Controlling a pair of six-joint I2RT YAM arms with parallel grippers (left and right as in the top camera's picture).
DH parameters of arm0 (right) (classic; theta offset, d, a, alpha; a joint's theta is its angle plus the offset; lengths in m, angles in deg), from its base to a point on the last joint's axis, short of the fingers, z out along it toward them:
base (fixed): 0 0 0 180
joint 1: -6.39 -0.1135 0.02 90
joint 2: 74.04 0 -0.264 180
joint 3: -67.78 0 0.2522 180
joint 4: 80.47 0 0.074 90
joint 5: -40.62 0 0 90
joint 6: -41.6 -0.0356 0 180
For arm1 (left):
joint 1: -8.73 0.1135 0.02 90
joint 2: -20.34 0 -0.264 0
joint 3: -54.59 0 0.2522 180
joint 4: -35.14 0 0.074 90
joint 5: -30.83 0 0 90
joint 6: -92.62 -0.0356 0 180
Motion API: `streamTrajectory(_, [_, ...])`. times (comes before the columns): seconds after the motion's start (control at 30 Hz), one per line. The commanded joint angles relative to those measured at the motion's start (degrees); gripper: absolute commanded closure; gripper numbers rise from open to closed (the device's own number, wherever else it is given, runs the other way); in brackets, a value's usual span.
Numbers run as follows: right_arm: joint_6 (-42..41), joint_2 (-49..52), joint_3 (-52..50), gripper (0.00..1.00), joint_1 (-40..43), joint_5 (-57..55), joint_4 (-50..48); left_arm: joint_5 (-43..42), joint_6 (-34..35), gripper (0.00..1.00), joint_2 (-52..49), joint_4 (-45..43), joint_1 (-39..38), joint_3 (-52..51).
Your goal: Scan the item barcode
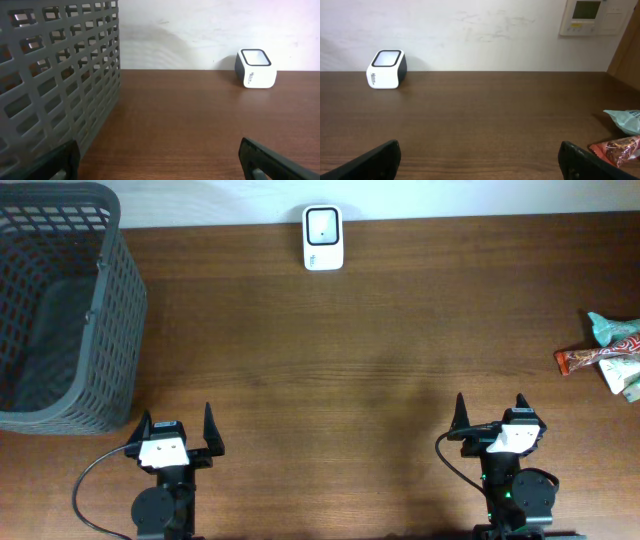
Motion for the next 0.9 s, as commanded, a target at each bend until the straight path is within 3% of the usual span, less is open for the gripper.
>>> streamTrajectory(0.0, [0.35,-0.37,-0.42,0.01,0.26,0.11,0.28,-0.44,-1.11,0.01,0.33,0.11,0.09,-0.28])
streamTrajectory(0.87, [0.35,-0.39,-0.42,0.01,0.26,0.11,0.28,-0.85,-1.11,0.01,0.33,0.09,0.09,-0.28])
